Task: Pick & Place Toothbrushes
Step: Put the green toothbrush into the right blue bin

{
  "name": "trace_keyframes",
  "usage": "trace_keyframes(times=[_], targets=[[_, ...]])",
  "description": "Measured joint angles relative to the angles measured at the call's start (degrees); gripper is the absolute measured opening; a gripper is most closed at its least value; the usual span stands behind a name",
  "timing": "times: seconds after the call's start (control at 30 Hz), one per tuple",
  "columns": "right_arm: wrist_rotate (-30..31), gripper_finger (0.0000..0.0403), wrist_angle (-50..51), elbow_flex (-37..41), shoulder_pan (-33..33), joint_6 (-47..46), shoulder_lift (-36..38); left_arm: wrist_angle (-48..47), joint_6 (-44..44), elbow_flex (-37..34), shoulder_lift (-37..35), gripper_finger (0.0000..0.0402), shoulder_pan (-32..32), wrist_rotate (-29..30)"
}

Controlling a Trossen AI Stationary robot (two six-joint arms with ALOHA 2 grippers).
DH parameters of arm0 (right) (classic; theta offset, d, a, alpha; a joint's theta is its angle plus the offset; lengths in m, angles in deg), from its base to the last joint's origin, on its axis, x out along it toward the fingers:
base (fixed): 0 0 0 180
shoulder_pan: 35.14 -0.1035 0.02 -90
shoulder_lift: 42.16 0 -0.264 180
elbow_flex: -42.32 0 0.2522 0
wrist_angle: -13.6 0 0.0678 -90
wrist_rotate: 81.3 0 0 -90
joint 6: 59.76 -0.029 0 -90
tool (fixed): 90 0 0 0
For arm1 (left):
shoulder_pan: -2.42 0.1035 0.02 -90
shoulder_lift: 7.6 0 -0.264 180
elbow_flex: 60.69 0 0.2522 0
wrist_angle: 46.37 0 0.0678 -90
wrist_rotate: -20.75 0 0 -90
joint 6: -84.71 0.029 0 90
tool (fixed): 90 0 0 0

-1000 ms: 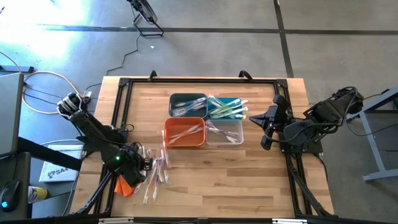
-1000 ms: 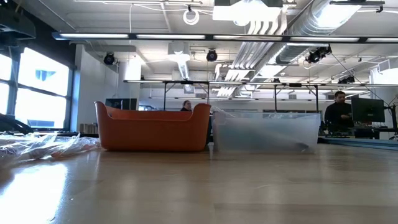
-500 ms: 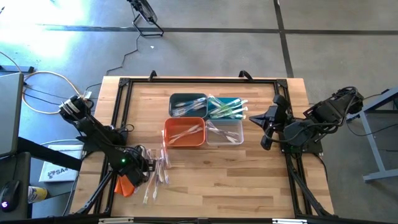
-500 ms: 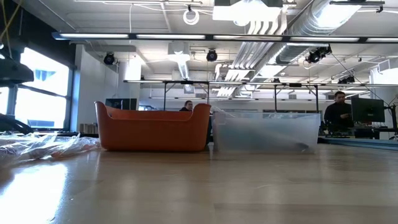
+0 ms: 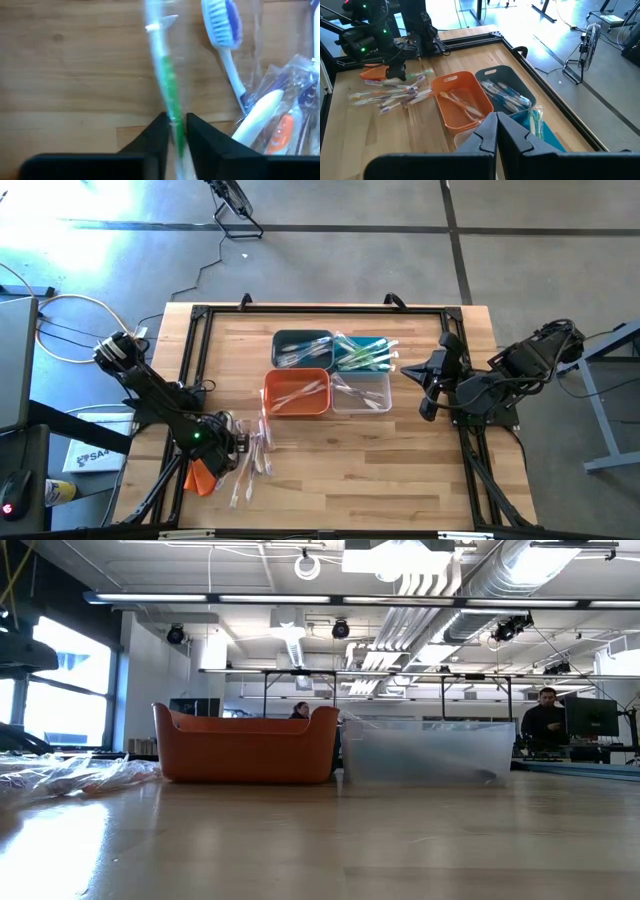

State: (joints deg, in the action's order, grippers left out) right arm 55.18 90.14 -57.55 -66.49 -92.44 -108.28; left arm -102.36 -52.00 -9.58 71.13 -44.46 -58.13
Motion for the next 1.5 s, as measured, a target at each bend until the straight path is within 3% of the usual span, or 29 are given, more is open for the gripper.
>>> trace_keyframes(times=[0.13, 0.33, 0.57, 0.67, 0.83, 1.1, 1.33, 1.5], targets=[[0.02, 0.0002, 0.02, 0.00, 0.02, 0.04, 0.00, -0.44, 0.03, 0.00, -1.39, 0.0015, 0.01, 0.12], [0.02, 0.0002, 0.02, 0.01, 0.01, 0.92, 0.00, -2.39, 1.05, 0.40, -6.04, 0.0029, 0.01, 0.16], [0.02, 0.0002, 0.02, 0.00, 0.01, 1.46, 0.00, -16.15, 4.23, 6.14, -13.13, 0.0012, 0.01, 2.10], [0.02, 0.0002, 0.02, 0.01, -0.01, 1.47, 0.00, -23.10, 8.69, 10.65, -15.58, 0.0015, 0.00, 8.57], [0.02, 0.0002, 0.02, 0.00, 0.01, 1.46, 0.00, -31.91, 15.73, 17.90, -18.71, 0.0022, 0.01, 24.61], [1.29, 0.0002, -1.36, 0.02, 0.02, 1.49, 0.00, -37.24, 28.69, 25.90, -21.00, 0.0023, 0.19, 42.26], [6.04, 0.0002, -3.57, 0.00, 0.02, 2.73, 0.00, -35.01, 48.63, 30.92, -21.15, 0.0018, 6.32, 50.63], [5.93, 0.0002, -7.66, 0.00, 0.02, 7.63, 0.00, -19.80, 72.58, 32.65, -21.14, 0.0015, 14.48, 51.55]])
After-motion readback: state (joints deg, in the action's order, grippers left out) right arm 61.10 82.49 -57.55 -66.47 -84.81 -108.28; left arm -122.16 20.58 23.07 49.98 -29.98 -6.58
